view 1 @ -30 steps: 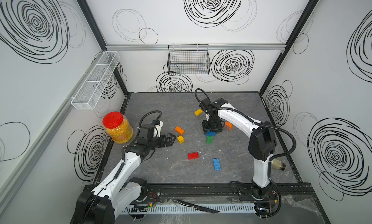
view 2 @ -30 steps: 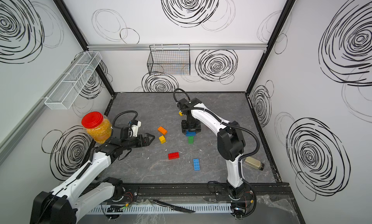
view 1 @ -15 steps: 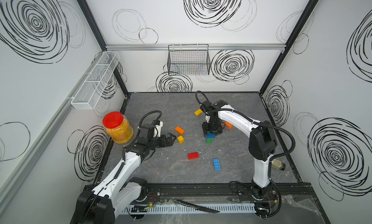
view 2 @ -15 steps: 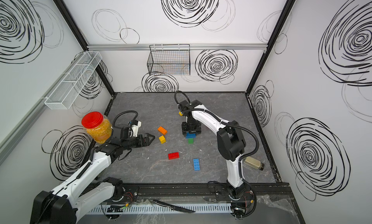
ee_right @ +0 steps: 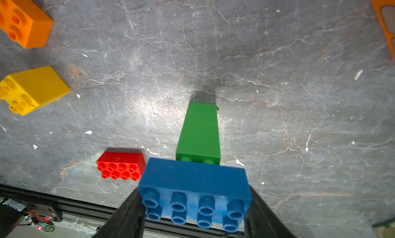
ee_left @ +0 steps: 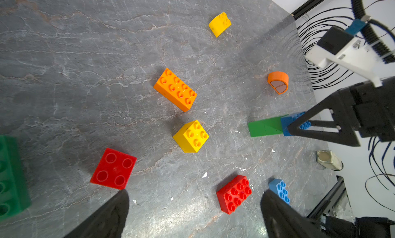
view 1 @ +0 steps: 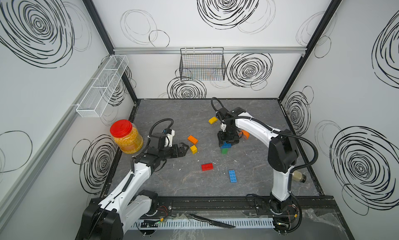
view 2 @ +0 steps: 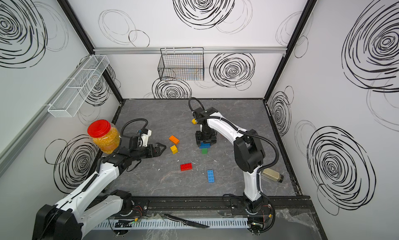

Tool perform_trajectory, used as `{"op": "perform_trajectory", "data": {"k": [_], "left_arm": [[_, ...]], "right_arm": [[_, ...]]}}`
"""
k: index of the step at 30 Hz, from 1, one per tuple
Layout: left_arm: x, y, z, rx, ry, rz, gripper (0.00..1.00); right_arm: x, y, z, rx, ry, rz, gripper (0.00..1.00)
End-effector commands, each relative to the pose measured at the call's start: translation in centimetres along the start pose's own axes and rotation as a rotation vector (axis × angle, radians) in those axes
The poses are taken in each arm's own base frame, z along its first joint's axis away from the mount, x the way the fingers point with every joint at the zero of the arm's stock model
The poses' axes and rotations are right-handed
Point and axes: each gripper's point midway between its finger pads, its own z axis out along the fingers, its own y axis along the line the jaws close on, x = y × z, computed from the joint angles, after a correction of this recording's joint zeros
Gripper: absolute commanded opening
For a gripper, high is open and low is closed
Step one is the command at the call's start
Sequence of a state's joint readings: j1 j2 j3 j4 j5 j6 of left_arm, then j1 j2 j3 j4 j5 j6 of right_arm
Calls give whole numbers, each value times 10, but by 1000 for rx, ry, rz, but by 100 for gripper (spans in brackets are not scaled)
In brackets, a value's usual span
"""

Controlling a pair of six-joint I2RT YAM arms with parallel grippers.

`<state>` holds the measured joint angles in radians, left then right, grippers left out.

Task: Assemble an ice cream with lego
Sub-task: Assemble the lego brick with the lego brick.

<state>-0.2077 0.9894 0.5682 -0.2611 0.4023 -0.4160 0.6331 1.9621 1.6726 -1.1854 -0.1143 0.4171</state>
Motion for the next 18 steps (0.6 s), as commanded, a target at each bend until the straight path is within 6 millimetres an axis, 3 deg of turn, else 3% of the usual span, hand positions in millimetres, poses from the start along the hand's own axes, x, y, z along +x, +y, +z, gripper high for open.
{"op": "perform_trajectory", "data": {"k": [1, 18], "left_arm": [[-2, -3, 1, 12, -4, 0, 99], [-2, -3, 0, 11, -7, 5, 99]], "right_arm": [[9, -11, 13, 33, 53, -10, 42], [8, -17, 31, 65, 114, -25, 41]]}}
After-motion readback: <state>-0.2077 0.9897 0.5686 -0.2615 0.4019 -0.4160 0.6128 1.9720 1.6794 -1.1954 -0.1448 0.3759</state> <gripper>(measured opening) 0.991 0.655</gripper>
